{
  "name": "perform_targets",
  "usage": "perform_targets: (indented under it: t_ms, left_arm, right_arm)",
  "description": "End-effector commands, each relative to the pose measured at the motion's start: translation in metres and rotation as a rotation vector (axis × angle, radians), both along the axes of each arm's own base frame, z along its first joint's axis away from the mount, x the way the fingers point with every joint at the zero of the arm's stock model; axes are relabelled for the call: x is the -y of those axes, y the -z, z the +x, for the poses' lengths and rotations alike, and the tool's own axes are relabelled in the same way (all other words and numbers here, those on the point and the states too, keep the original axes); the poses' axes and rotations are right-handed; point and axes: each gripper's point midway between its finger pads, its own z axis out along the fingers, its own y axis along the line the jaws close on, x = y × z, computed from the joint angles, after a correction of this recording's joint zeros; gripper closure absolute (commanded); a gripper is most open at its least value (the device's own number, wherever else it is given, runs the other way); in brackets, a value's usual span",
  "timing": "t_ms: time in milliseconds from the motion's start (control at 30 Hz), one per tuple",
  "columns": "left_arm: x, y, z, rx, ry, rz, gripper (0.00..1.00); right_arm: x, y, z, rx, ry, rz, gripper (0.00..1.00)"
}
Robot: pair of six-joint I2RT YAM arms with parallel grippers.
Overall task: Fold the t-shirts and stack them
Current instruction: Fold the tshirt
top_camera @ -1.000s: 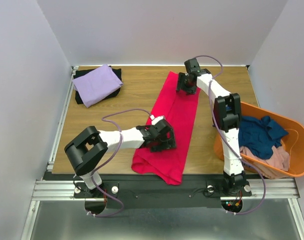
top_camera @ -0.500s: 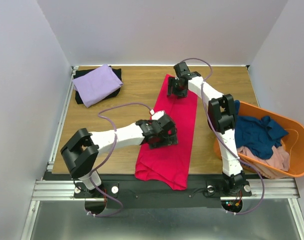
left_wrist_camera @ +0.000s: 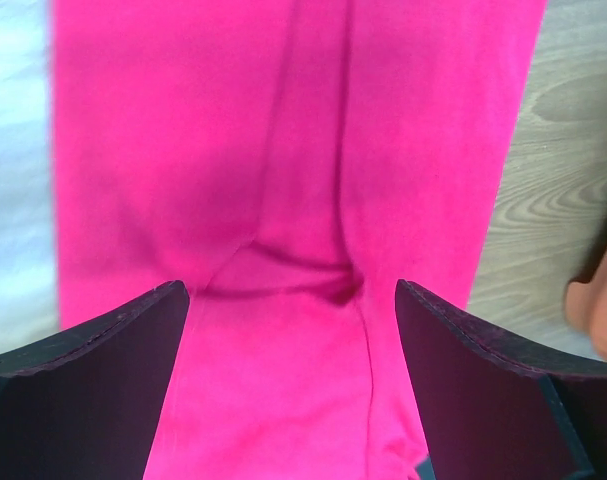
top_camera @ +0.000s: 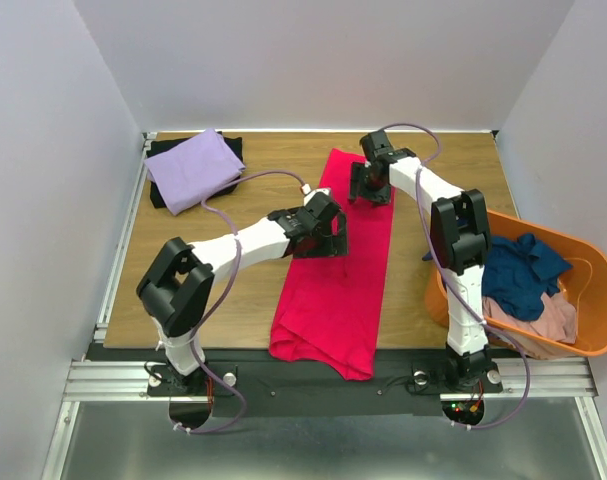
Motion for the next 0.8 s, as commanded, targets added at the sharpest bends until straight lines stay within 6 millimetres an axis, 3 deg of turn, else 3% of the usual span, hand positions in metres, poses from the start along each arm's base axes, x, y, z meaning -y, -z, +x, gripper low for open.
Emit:
perform_targets:
  t_ms: [0,133,333,633,767]
  left_arm:
    - [0.015,-0.001,0.012,0.042,0.109,0.003,0.03]
    - [0.001,0.013,0.018,0.013,0.071,0.017,0.03]
    - [-0.032,0.007,0.035,0.025,0.003,-0.003,0.03]
    - [-0.093,-0.019,0.083,0.059,-0.113,-0.042,0.03]
    - [-0.108,-0.028,0.103,0.077,-0.137,-0.046,0.03]
  right_arm:
    - [-0.001,-0.003,0.008,0.021,0.023,0.005,0.29]
    - [-0.003,0.016,0.007,-0.016,0.017,0.007,0.29]
    - [-0.013,0.041,0.006,-0.057,0.000,0.000,0.29]
    - [-0.041,0.045,0.028,-0.036,-0.015,0.049,0.29]
    - [-0.055,0.049,0.041,-0.029,-0.032,0.093,0.29]
